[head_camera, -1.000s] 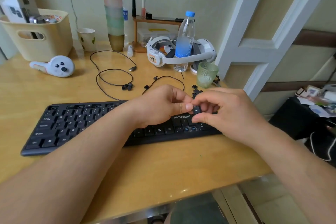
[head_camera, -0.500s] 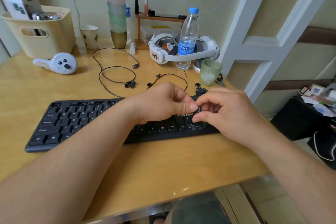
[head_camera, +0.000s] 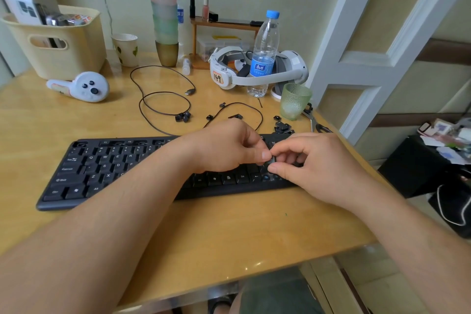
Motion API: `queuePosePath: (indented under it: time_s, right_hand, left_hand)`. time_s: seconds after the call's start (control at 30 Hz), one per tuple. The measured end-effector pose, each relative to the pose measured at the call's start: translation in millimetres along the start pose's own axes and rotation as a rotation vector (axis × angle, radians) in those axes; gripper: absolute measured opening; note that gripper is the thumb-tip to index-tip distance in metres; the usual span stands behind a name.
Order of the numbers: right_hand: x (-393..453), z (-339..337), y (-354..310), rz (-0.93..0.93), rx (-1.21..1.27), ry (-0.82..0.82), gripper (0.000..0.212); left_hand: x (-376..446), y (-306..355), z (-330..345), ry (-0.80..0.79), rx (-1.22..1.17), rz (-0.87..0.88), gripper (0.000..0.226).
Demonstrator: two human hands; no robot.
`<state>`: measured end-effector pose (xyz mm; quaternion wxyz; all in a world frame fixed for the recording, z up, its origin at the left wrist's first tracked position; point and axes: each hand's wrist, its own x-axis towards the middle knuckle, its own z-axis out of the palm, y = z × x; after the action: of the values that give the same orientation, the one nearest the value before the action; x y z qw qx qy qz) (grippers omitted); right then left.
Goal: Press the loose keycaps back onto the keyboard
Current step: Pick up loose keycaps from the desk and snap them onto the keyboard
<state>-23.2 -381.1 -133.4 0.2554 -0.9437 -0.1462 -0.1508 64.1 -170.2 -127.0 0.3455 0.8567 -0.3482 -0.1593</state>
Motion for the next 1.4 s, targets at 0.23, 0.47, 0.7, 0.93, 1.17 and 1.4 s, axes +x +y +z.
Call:
queuePosePath:
  time_s: [0.23, 0.47, 0.7, 0.93, 1.17, 1.4]
  right_hand:
    - [-4.2, -0.8, 4.9, -0.08, -0.091, -0.05, 0.02]
    - [2.8, -4.3, 5.3, -0.104, -0.174, -0.162, 0.021]
    - [20.5, -21.5, 2.1, -0.074, -0.01, -0.018, 0.021]
    - [14.3, -15.8, -8.4, -0.048, 0.025, 0.051, 0.03]
    - [10.9, -12.1, -13.4, -0.011, -0.07, -0.002, 0.017]
    - [1.2, -0.8, -7.0, 0.009, -0.183, -0.23, 0.016]
  left_hand:
    - [-0.9, -4.8, -5.8, 0.115, -0.029, -0.03, 0.017]
    - [-0.6, -4.4, -3.8, 0.122, 0.0, -0.025, 0.016]
    - [-2.0, 1.2, -2.6, 0.053, -0.122, -0.006, 0.018]
    - [-3.0, 5.8, -1.6, 0.061, -0.226, -0.041, 0.021]
    - [-3.8, 9.2, -0.1, 0.051, -0.016, -0.075, 0.022]
    - [-1.4, 0.4, -6.6, 0.208, 0.069, -0.076, 0.038]
